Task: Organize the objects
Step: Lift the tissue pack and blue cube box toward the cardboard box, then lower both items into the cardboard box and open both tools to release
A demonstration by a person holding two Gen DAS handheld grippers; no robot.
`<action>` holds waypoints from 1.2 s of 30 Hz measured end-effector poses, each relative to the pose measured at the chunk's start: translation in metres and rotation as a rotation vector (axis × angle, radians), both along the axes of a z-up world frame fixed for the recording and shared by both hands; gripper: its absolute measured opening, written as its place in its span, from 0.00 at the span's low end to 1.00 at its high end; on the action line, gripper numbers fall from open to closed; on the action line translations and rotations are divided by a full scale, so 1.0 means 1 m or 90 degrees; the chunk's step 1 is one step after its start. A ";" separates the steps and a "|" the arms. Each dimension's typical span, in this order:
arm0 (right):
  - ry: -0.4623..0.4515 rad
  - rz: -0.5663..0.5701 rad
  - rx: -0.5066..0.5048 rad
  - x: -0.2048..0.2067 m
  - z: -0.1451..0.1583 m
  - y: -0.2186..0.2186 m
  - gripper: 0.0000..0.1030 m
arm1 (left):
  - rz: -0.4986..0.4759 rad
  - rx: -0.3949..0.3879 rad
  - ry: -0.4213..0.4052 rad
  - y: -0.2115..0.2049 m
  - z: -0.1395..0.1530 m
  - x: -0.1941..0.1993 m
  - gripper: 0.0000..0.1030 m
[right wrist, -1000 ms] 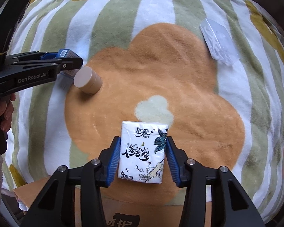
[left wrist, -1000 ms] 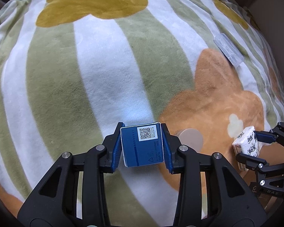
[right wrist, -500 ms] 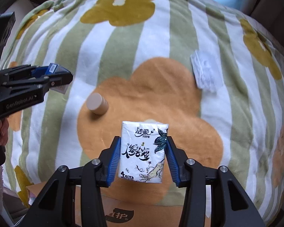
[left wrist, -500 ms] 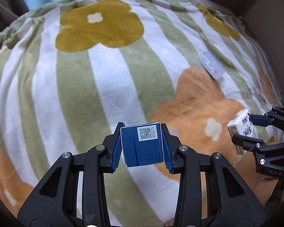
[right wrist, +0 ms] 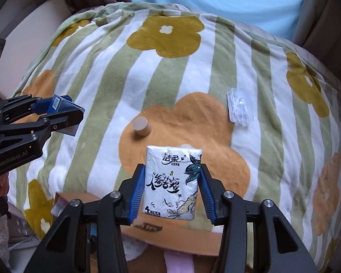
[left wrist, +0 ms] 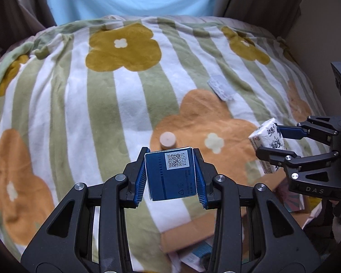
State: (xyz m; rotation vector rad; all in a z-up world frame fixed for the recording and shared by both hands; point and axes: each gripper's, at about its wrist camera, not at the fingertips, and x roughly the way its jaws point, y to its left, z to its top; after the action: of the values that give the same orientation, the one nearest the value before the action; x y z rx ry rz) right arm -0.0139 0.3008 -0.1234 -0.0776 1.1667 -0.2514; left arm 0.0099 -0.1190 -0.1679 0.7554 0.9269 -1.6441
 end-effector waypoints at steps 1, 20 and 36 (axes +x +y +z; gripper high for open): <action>-0.002 0.008 -0.002 -0.008 0.004 0.003 0.41 | 0.003 -0.001 0.003 0.010 0.004 -0.004 0.33; 0.009 0.010 0.016 -0.131 0.002 0.018 0.41 | 0.061 0.043 0.053 0.147 -0.010 -0.068 0.33; 0.036 -0.069 0.083 -0.189 -0.054 -0.006 0.41 | 0.047 0.096 0.071 0.167 -0.066 -0.123 0.33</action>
State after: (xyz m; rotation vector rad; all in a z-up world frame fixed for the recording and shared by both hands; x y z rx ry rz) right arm -0.2025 0.2949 -0.1772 0.0936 1.2420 -0.2696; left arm -0.1135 0.0481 -0.2342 0.7285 1.1551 -1.5767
